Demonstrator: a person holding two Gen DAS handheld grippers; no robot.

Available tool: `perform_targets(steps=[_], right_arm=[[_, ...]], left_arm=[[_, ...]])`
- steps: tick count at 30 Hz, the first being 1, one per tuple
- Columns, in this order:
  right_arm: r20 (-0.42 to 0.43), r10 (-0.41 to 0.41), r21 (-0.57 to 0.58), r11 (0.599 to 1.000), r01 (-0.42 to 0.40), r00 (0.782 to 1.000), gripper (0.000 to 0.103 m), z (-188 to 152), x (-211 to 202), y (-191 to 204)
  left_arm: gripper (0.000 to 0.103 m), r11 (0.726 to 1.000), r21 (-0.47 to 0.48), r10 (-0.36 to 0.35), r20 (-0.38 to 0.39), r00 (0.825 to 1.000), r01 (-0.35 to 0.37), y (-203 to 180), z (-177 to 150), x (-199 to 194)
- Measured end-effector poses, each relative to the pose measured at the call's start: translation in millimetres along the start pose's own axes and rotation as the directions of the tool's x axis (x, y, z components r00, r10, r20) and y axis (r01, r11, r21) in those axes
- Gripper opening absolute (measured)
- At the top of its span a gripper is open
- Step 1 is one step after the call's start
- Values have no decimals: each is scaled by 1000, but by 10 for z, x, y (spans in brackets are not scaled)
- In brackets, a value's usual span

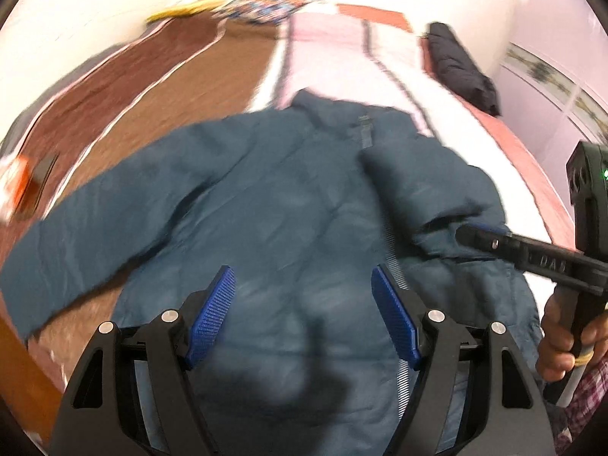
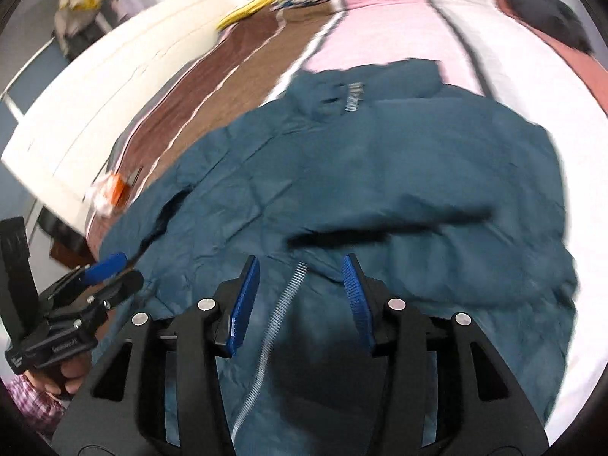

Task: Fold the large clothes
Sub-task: 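Carry the sleeve across the jacket front with the right tool, then release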

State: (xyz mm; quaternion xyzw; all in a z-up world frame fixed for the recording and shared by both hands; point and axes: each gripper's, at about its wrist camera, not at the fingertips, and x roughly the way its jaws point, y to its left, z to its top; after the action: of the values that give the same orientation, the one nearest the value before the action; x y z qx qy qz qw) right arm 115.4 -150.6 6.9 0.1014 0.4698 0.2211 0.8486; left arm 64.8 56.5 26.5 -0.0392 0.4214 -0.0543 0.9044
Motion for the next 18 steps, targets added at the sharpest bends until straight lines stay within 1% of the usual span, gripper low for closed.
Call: perform_targets(steps=[1, 4, 6, 7, 8, 10, 13, 15, 16, 18], right_arm=[[13, -18, 29, 999, 18, 1000, 46, -40, -96, -90], [34, -90, 79, 993, 87, 995, 46, -185, -300, -286], [26, -176, 97, 980, 173, 984, 46, -257, -384, -424], [22, -213, 104, 972, 209, 977, 46, -285, -414, -470], [13, -255, 113, 961, 252, 967, 46, -310, -437, -515], [8, -289, 131, 950, 285, 957, 46, -378, -472, -602], [-3, -306, 157, 940, 303, 952, 46, -463, -500, -731], [-3, -312, 157, 938, 308, 950, 46, -517, -503, -791], [-7, -314, 158, 937, 311, 949, 46, -552, -493, -825], [-18, -305, 166, 938, 304, 952, 46, -604, -475, -886]], left_arm=[[73, 1000, 25, -9, 5, 1000, 9, -89, 36, 4], [73, 988, 142, -62, 18, 998, 59, -494, 187, 54], [73, 973, 214, -92, 15, 996, 86, -744, 280, 118], [73, 960, 260, -110, 10, 994, 103, -900, 327, 172], [73, 952, 290, -108, 9, 994, 101, -1005, 353, 214], [73, 921, 378, -111, 8, 994, 100, -1290, 435, 350], [73, 871, 486, -87, -2, 996, 77, -1607, 536, 574], [73, 832, 549, -78, -23, 997, 78, -1794, 580, 737], [73, 812, 580, -60, -23, 998, 62, -1887, 595, 828], [73, 776, 629, -41, -37, 998, 55, -2041, 619, 988]])
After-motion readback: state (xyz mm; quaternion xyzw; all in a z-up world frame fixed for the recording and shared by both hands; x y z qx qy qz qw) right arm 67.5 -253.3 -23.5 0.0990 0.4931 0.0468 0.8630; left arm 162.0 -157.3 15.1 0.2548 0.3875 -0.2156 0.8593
